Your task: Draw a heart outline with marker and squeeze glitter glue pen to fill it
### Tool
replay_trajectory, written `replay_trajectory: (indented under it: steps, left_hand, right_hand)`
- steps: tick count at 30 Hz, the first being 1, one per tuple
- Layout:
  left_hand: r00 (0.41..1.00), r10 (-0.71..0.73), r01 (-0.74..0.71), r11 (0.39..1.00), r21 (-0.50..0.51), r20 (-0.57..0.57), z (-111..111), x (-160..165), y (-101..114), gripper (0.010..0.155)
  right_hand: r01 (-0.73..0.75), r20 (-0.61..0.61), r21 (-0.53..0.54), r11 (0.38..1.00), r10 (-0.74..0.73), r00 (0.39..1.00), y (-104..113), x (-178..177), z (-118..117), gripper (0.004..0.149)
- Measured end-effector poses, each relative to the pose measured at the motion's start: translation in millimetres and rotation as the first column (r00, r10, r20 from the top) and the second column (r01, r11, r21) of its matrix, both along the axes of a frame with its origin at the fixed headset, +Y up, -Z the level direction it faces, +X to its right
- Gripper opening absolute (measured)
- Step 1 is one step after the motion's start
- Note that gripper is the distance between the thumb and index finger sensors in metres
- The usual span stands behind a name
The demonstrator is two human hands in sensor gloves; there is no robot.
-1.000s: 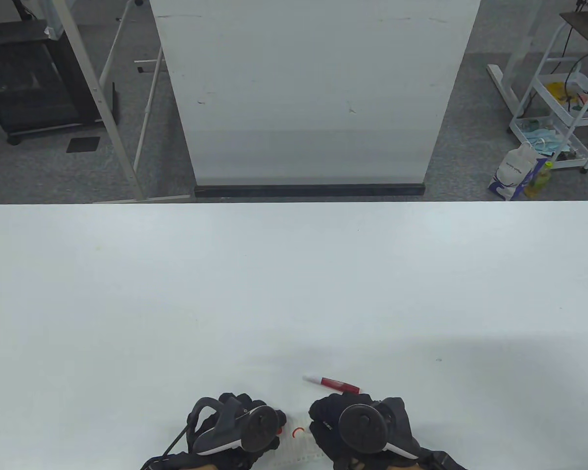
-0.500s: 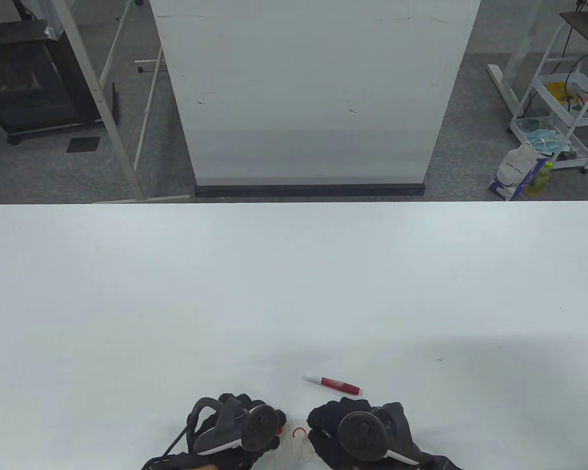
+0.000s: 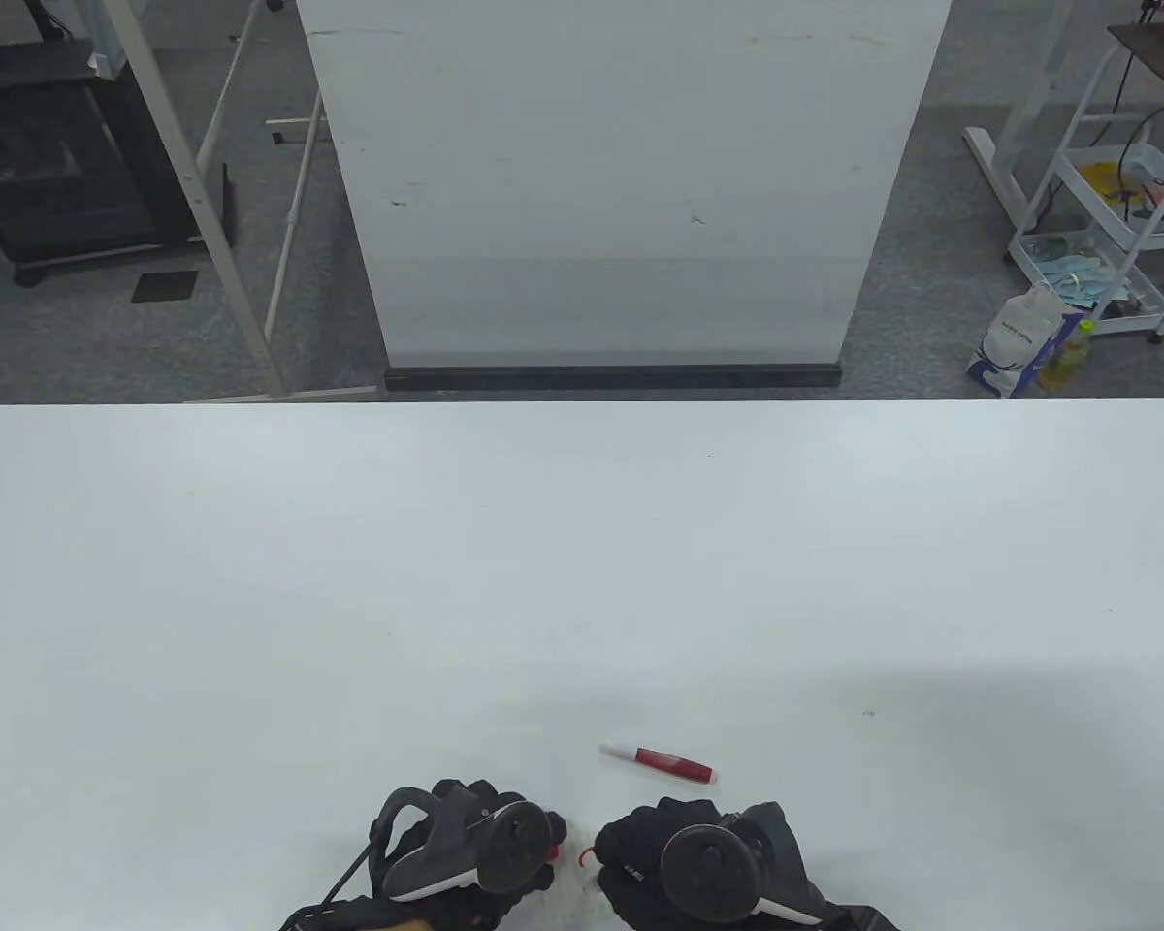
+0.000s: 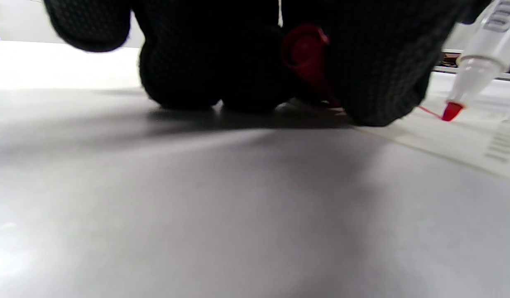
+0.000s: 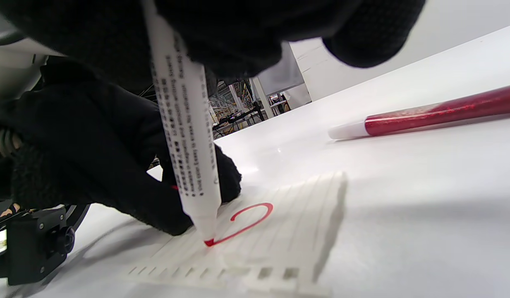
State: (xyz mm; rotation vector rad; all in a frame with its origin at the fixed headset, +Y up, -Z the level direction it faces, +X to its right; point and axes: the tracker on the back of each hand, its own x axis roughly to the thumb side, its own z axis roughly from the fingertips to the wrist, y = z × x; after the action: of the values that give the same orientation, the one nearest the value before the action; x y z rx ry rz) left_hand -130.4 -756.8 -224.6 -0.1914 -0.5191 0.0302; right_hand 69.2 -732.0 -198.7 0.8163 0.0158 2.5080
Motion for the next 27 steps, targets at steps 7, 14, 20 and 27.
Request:
replay_trajectory:
  steps: [7, 14, 20, 27]
  left_hand:
    - [1.0, 0.001, -0.001, 1.0, 0.0, 0.0, -0.1, -0.1, 0.0, 0.049]
    - [1.0, 0.002, -0.002, 1.0, -0.001, 0.0, -0.1, -0.3, -0.1, 0.049]
    - [1.0, 0.001, -0.001, 1.0, -0.002, -0.001, -0.1, -0.2, -0.1, 0.049]
    - [1.0, 0.004, -0.004, 1.0, -0.002, -0.002, -0.2, -0.3, -0.2, 0.049]
  right_hand:
    - [-0.001, -0.008, -0.001, 1.0, 0.001, 1.0, -0.2, -1.2, 0.3, 0.034]
    - [-0.004, -0.009, -0.002, 1.0, 0.004, 1.0, 0.1, -1.8, 0.3, 0.034]
    - [-0.019, -0.023, 0.027, 0.999, 0.02, 1.0, 1.7, -4.6, 2.4, 0.034]
    - [-0.02, -0.039, 0.048, 0.999, 0.022, 0.999, 0.2, -8.7, 3.2, 0.035]
